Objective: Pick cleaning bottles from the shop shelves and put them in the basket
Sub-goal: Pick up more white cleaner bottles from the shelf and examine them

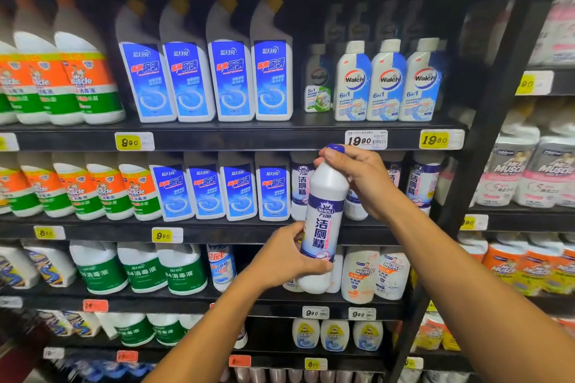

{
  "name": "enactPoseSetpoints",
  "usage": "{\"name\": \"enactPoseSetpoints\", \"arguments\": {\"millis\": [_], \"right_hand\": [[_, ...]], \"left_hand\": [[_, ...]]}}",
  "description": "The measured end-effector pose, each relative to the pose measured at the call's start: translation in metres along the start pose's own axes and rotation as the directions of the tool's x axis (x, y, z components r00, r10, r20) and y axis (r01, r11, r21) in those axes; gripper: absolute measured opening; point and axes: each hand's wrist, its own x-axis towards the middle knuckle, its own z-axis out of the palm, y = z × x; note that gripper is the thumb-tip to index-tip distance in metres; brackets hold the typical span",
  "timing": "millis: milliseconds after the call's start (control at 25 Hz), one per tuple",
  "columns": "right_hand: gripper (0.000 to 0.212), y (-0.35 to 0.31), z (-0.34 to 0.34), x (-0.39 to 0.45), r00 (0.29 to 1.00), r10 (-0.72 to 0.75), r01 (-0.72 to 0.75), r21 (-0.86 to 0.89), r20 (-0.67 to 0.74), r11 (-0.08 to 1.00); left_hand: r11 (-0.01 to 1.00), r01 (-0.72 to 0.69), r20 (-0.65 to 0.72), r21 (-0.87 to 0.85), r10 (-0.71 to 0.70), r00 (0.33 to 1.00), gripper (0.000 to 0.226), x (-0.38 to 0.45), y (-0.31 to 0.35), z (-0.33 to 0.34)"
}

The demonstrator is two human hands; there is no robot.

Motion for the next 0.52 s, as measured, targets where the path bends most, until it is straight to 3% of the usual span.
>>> {"name": "enactPoseSetpoints", "arguments": {"millis": [160,360,440,520], "right_hand": [[0.010,0.001,0.003,-0.002,1.000,-0.016,0.015,-0.051,-0.022,0.999],[0.035,0.001,0.003,-0.001,0.994,0.072,-0.074,0.016,0.085,0.997],[0.030,0.003,0.005,0.001,0.996,0.091,-0.091,-0.007,0.002,0.996],[0.039,0.007,0.009,0.004,0.984,0.118,-0.121,-0.014,-0.131,0.993]], "left_hand": [[1.000,-0.003,0.025,-0.028,0.004,1.000,0.062,-0.004,0.003,0.001],[0.997,-0.011,0.062,-0.071,0.015,0.998,0.060,-0.008,0.007,-0.002],[0.993,0.008,0.110,-0.118,0.006,0.994,0.055,-0.012,0.011,-0.002],[0.969,0.077,0.167,-0.233,-0.038,0.985,0.050,-0.020,0.017,-0.001]]}}
